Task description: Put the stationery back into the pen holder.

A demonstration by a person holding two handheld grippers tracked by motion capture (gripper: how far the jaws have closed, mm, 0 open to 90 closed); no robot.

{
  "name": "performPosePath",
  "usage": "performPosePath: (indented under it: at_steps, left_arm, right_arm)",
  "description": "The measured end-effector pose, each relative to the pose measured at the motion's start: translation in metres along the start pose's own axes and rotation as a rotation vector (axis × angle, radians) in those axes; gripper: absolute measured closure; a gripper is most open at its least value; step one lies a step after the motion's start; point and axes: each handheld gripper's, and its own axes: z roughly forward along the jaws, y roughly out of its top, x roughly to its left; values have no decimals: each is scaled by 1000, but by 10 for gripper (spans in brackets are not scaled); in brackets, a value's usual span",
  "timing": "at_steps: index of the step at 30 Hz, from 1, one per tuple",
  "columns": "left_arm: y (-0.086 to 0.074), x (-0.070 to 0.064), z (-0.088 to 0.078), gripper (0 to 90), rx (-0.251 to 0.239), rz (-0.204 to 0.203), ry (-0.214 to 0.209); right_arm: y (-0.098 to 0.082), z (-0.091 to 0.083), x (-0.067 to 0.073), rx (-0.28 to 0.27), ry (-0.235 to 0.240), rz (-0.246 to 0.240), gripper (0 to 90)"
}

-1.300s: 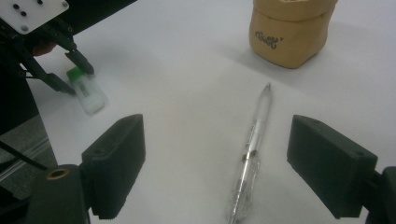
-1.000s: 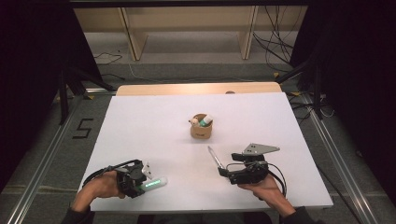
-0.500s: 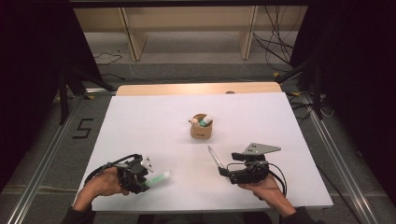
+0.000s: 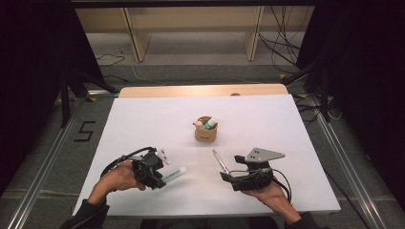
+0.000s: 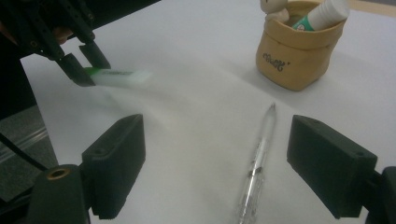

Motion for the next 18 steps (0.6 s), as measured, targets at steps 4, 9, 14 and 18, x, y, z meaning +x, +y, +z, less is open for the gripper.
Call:
performPosePath:
  at_steps: [4,9,14,18]
  left_arm:
    - [16,1,2,665,7,15,-25]
    - [39,0,7,665,32,56,-32]
    - [60,-2,11,665,37,84,-50]
    - [73,-4,13,665,45,97,-65]
  right_arm:
    - [2,0,9,-8,-16,-59,202]
    - [3,1,15,-10,-9,-91,202]
    - [3,2,19,-13,-21,-125,202]
    - [3,4,24,-12,-41,-175,202]
